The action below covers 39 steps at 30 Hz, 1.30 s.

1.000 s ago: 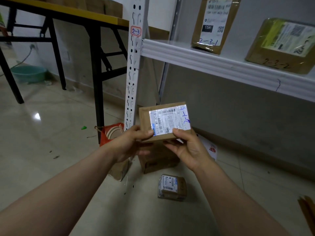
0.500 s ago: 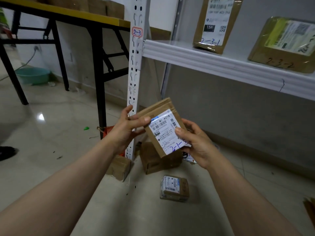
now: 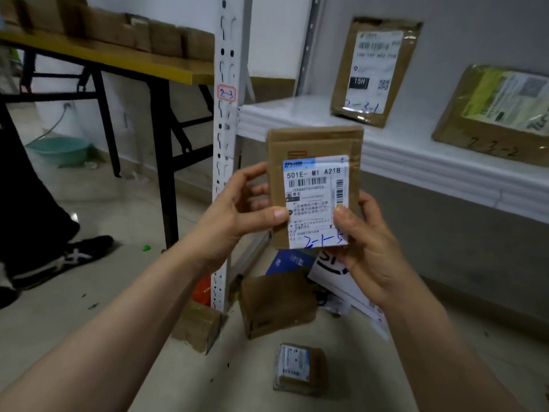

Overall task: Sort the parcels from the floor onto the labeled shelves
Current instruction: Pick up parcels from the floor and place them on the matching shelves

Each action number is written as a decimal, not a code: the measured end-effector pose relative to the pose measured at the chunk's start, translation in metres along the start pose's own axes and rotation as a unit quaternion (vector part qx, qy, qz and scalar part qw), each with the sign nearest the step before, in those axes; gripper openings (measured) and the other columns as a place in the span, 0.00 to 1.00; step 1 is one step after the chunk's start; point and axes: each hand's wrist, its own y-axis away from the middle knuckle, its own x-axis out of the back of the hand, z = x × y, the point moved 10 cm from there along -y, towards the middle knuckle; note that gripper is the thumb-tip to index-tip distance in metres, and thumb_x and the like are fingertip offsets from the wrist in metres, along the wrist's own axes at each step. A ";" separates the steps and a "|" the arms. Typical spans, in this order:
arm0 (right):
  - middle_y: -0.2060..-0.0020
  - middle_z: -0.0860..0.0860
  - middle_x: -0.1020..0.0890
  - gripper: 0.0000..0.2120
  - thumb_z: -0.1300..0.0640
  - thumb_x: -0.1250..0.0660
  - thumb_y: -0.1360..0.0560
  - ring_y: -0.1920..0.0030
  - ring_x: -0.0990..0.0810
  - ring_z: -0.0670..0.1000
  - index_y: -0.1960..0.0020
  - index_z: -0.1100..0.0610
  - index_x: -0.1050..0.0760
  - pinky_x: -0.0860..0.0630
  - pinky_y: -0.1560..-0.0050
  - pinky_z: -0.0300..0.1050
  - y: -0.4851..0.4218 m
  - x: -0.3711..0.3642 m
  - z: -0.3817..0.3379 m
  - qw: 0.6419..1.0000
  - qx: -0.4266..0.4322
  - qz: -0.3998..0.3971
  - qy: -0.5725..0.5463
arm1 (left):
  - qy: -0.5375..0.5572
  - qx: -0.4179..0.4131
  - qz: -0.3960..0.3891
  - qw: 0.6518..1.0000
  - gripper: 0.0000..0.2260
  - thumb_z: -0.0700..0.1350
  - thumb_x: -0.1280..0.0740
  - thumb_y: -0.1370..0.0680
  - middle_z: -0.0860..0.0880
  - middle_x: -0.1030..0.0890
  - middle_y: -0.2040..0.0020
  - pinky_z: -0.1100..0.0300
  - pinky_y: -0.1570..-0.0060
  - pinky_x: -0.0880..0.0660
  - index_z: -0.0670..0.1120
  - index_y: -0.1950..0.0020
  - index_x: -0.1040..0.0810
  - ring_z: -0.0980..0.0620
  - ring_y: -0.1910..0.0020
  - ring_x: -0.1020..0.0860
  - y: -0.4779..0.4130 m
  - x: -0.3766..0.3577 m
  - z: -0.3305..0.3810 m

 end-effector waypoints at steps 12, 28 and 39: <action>0.39 0.55 0.17 0.32 0.52 0.22 0.32 0.41 0.17 0.60 0.32 0.45 0.31 0.18 0.48 0.55 -0.030 -0.046 -0.221 0.994 -0.083 -0.021 0.066 | -0.008 0.091 -0.062 0.994 0.41 0.43 0.22 0.37 0.42 0.24 0.33 0.41 0.37 0.25 0.48 0.26 0.35 0.43 0.35 0.23 -0.070 -0.030 0.209; 0.40 0.53 0.17 0.33 0.51 0.24 0.29 0.40 0.17 0.57 0.30 0.49 0.38 0.20 0.41 0.59 -0.013 -0.145 -0.599 0.987 -0.027 -0.016 0.159 | -0.034 0.025 -0.138 0.989 0.36 0.47 0.21 0.34 0.47 0.21 0.36 0.58 0.43 0.22 0.53 0.29 0.31 0.48 0.35 0.23 -0.127 -0.097 0.579; 0.42 0.53 0.16 0.26 0.53 0.28 0.27 0.42 0.16 0.57 0.31 0.53 0.28 0.19 0.43 0.52 0.034 -0.126 -0.835 0.953 0.157 0.179 0.187 | 0.030 -0.122 -0.213 0.969 0.31 0.43 0.27 0.29 0.52 0.18 0.38 0.58 0.50 0.19 0.51 0.27 0.30 0.50 0.41 0.19 -0.183 -0.227 0.766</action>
